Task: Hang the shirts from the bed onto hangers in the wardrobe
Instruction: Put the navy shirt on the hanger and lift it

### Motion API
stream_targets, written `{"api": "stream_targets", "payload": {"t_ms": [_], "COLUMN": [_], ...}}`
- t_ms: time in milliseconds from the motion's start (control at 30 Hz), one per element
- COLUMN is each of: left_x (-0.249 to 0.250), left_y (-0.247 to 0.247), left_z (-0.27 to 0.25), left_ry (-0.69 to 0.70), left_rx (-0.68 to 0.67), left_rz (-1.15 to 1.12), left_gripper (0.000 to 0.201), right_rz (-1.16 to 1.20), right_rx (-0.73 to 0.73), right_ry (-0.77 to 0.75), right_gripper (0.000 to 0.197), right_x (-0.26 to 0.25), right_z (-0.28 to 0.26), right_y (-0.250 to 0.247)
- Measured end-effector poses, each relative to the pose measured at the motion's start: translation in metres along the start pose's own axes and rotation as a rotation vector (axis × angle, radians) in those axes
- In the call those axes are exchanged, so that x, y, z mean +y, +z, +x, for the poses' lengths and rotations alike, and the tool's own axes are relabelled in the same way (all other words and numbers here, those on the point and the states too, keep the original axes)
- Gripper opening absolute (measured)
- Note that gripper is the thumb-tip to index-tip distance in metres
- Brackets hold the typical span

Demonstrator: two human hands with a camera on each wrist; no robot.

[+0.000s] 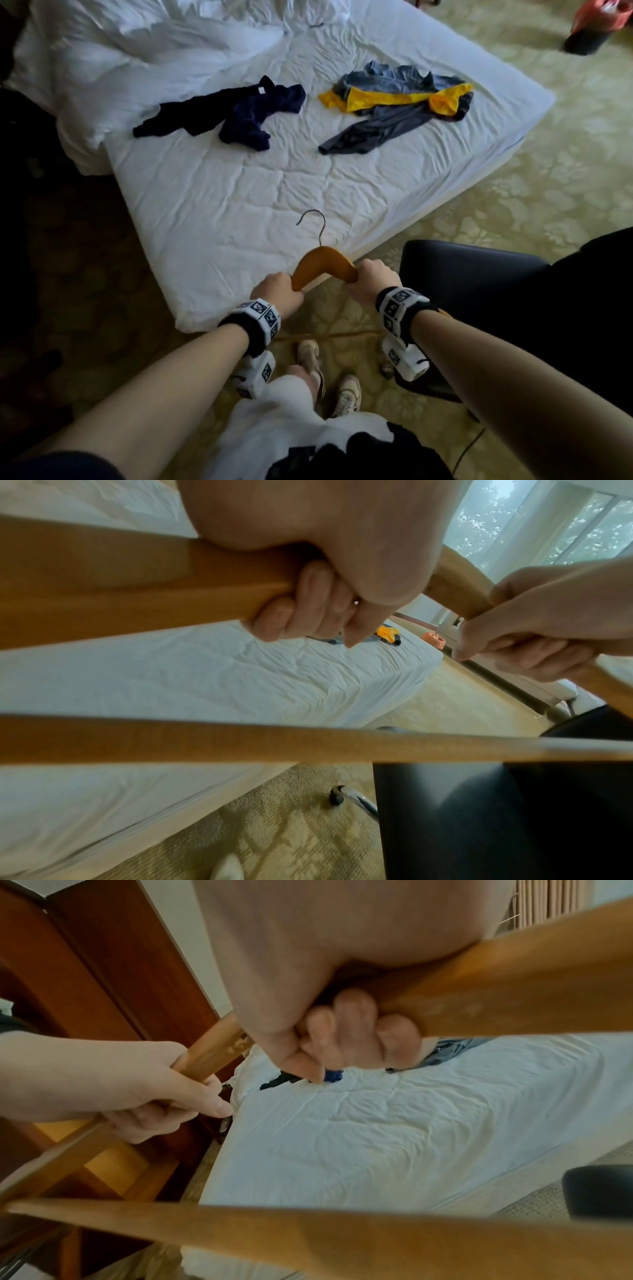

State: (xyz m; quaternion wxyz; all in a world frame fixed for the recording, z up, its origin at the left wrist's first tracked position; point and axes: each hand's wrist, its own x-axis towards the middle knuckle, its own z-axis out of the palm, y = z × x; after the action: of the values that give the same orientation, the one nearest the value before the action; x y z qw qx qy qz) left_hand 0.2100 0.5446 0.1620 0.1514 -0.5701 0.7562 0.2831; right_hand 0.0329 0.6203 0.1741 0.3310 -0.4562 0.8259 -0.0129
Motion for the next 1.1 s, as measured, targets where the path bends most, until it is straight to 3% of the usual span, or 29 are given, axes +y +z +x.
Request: {"api": "stream_targets", "payload": {"t_ms": [167,400,500,767,933,1100], "left_x": [0.016,0.024,0.021,0.023,0.041,0.047], "left_y": [-0.037,-0.108,-0.139,-0.197,-0.235,-0.262], "left_z": [0.094,0.222,0.268,0.369,0.446,0.545], "left_ry": [0.048,0.222,0.242,0.357,0.373,0.375], "left_rx": [0.027,0.208,0.189,0.074,0.136,0.243], "left_rz": [0.050,0.032,0.029,0.087,0.125,0.150], "left_gripper": [0.025,0.021,0.021,0.021,0.017,0.061], "right_rz": [-0.014,0.121,0.231,0.860,0.953,0.939], "right_rx": [-0.023,-0.030,-0.129,-0.494,-0.595,-0.428], "right_ry": [0.026,0.112,0.097,0.111,0.171,0.098], "right_gripper": [0.018,0.019,0.021,0.045,0.054,0.058], "right_x": [-0.019,-0.062,-0.081,-0.129,-0.164,-0.185], "right_z": [0.094,0.228,0.274,0.381,0.458,0.539], "right_y": [-0.037,-0.111,-0.131,-0.174,-0.206,-0.208]}}
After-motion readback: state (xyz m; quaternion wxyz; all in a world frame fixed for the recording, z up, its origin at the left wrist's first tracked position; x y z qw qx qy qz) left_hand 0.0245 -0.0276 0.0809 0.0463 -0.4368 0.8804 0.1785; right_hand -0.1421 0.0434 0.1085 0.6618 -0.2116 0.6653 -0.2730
